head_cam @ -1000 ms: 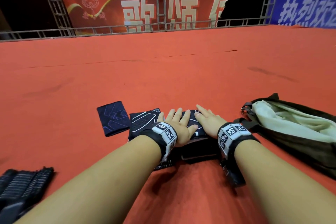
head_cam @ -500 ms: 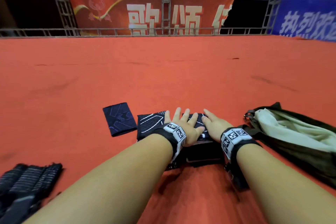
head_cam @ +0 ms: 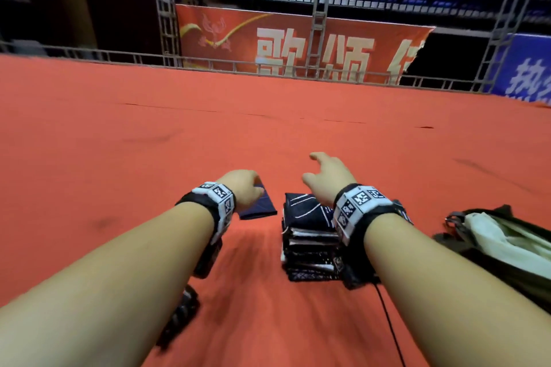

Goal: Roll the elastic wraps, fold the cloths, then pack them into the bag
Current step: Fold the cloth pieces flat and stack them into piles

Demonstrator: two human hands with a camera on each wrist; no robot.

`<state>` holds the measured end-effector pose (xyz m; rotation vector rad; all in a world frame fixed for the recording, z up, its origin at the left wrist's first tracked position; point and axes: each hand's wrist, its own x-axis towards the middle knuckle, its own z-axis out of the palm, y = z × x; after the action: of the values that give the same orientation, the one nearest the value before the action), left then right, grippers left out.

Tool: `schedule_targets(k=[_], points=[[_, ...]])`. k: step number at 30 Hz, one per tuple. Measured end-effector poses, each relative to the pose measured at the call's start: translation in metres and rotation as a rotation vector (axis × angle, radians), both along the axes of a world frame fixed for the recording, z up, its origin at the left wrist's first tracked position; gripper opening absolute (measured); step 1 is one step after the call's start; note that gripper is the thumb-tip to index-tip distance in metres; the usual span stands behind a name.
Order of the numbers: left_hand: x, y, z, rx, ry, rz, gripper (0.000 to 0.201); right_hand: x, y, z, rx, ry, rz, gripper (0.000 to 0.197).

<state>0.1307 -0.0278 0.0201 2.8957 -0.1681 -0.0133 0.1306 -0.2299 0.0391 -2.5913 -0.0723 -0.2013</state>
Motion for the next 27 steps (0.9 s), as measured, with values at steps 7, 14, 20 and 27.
schedule_targets(k=[7, 14, 20, 27], points=[[-0.008, 0.065, -0.033, 0.062, 0.107, 0.064, 0.043, -0.007, 0.112, -0.045, -0.005, 0.093, 0.257, 0.052], [0.015, 0.079, -0.071, 0.021, 0.121, 0.033, 0.038, 0.005, 0.133, -0.108, -0.216, 0.354, 0.27, 0.051], [0.053, 0.067, -0.101, 0.064, 0.232, -0.028, 0.034, 0.011, 0.13, -0.144, -0.431, 0.442, 0.268, 0.047], [0.084, 0.05, -0.127, 0.141, 0.291, -0.129, 0.035, 0.019, 0.134, -0.151, -0.514, 0.442, 0.238, 0.049]])
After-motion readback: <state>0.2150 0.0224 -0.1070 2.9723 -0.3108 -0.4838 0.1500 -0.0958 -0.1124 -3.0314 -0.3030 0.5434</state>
